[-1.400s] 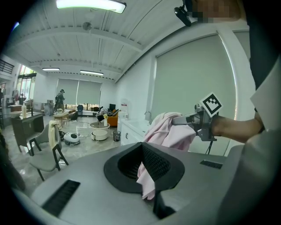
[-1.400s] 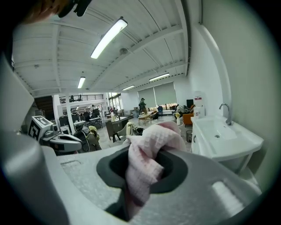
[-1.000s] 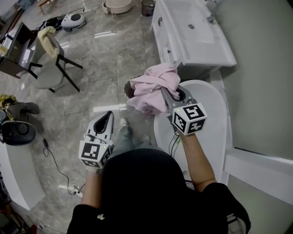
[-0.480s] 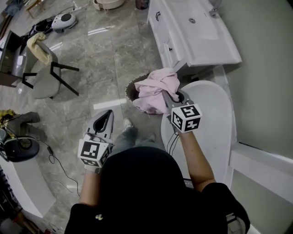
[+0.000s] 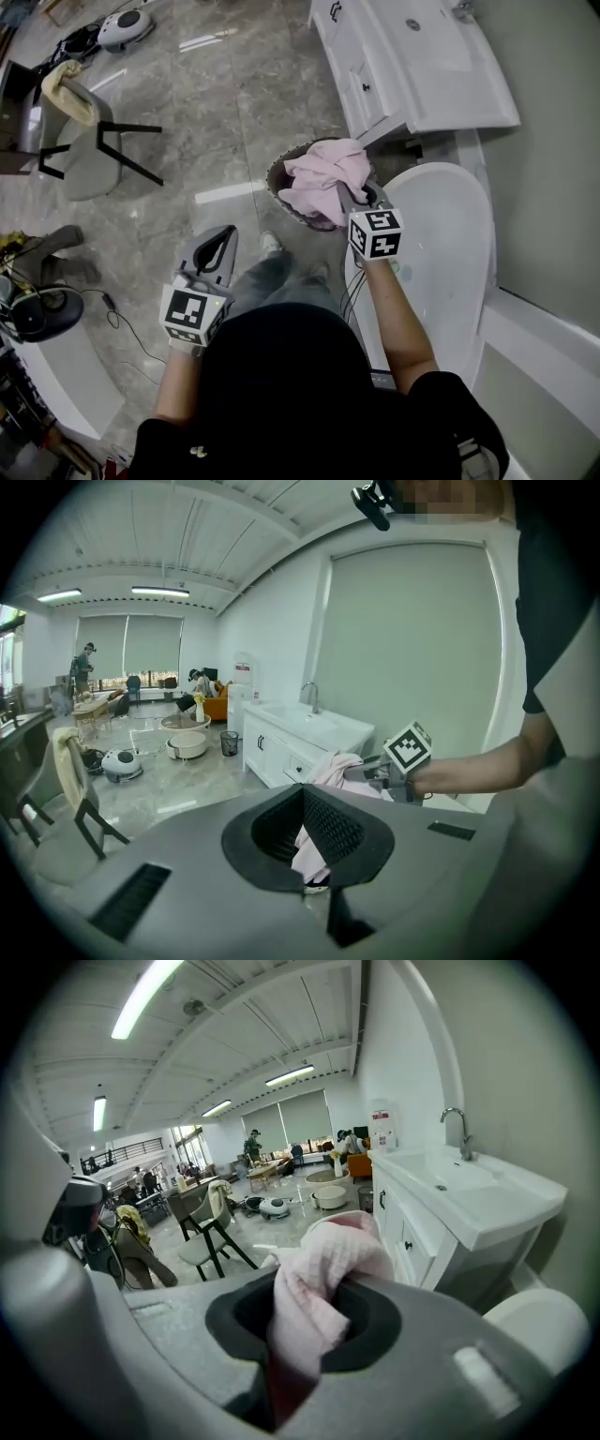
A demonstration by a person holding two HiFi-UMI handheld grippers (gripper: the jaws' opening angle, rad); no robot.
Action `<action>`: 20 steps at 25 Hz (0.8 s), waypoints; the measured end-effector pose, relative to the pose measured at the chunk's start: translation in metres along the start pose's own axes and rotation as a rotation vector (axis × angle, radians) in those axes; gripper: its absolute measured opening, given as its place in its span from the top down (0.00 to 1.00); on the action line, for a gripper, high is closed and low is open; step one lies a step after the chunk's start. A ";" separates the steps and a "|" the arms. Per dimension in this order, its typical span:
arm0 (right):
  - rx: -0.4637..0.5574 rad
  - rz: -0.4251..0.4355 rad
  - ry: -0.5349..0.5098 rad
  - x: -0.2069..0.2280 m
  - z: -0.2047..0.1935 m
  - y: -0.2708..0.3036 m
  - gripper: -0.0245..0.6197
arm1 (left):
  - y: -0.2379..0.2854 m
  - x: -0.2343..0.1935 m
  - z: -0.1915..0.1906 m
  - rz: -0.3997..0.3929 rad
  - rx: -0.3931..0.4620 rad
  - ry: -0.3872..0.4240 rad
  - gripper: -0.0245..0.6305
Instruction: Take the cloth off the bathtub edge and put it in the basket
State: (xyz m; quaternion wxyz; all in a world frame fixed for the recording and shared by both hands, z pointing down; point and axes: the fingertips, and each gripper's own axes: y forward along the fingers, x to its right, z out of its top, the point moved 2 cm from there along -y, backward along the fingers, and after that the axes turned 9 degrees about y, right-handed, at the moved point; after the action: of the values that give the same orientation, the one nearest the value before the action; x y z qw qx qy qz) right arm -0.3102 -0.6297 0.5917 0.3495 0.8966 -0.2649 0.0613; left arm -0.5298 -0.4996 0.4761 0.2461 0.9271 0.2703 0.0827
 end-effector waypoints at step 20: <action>-0.335 -0.141 0.059 0.067 -0.193 0.197 0.82 | 0.017 -0.024 -0.100 0.010 -0.169 -0.130 0.95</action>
State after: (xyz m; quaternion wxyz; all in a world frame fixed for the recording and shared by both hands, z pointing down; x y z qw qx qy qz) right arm -0.3403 -0.6530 0.8733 0.5050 0.8401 -0.1973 0.0180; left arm -0.5710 -0.4840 0.5706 0.3401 0.9077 0.2412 0.0462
